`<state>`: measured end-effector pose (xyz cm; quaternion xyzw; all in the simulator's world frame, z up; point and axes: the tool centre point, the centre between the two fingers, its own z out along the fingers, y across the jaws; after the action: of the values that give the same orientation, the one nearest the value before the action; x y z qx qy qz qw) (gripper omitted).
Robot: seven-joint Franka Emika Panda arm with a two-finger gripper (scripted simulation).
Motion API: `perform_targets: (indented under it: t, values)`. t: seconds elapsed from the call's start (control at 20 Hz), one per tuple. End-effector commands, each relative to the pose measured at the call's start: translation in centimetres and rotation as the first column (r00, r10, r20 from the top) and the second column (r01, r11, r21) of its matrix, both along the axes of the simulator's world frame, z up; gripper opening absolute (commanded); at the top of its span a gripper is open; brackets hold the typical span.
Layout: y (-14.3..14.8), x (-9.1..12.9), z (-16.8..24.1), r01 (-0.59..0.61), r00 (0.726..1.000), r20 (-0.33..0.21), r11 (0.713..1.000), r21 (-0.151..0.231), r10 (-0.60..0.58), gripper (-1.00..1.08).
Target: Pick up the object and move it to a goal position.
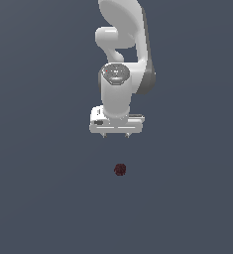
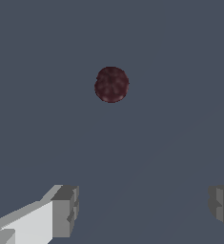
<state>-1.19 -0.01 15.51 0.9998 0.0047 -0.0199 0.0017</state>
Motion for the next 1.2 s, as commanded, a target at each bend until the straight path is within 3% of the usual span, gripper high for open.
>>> perform_targets:
  t: [0.0, 0.75, 1.15]
  values:
    - [0.0, 0.0, 0.0, 0.0, 1.0, 0.0, 1.0, 0.0, 0.0, 1.0]
    - [1.6, 0.4, 0.4, -0.035, 0.999, -0.003, 0.999, -0.019, 0.035, 1.0]
    - [1.7, 2.5, -0.9, 0.026, 1.0, 0.006, 1.0, -0.015, -0.026, 1.0]
